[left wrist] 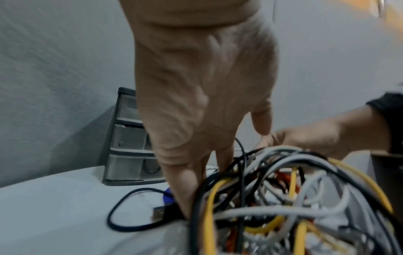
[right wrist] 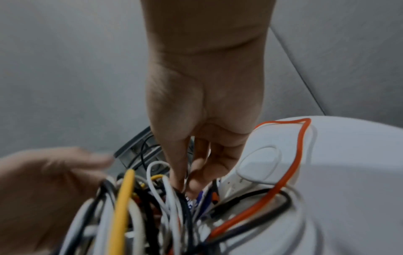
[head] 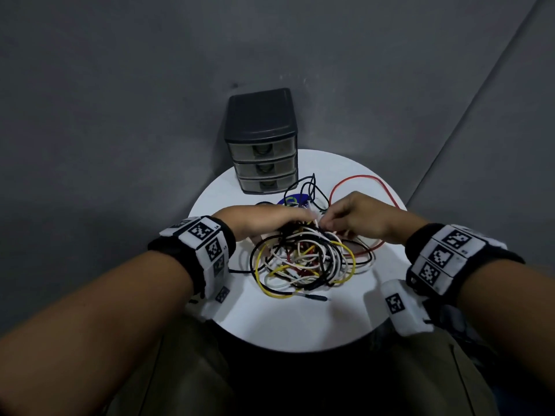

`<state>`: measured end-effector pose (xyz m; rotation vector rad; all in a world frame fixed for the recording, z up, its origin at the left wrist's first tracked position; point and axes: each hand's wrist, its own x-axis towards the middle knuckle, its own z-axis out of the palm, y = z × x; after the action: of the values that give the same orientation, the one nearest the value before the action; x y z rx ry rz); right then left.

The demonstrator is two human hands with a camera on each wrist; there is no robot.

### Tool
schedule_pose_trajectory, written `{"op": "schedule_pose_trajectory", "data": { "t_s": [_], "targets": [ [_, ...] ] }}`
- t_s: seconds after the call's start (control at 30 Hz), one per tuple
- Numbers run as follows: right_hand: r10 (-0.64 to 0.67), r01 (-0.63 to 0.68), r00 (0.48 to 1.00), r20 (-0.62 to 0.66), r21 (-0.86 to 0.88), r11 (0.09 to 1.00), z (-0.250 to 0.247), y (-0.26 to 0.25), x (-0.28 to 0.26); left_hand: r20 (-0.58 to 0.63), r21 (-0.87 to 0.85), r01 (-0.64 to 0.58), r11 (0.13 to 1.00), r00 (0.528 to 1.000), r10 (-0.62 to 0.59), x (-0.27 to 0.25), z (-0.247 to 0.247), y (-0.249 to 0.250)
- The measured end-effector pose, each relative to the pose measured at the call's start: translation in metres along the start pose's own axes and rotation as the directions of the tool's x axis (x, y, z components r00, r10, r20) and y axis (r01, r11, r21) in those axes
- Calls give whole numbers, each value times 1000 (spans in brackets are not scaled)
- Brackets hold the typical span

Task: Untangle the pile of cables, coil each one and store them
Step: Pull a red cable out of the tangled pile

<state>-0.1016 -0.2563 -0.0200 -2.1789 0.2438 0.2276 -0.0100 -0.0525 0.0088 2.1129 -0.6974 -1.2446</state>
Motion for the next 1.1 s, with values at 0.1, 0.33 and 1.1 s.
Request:
{"op": "schedule_pose_trajectory", "data": {
  "t_s": [0.1, 0.33, 1.1],
  "targets": [
    [-79, 78, 996, 33, 27, 997, 7, -6, 2, -101, 244, 45, 969, 995, -21, 11, 5, 7],
    [-17, -16, 981, 193, 171, 985, 15, -10, -3, -71, 135, 39, 990, 997, -29, 14, 9, -1],
    [-13, 22, 999, 31, -284, 959, 28, -21, 5, -207, 94, -59, 994, 975, 78, 11, -3, -16]
  ]
}}
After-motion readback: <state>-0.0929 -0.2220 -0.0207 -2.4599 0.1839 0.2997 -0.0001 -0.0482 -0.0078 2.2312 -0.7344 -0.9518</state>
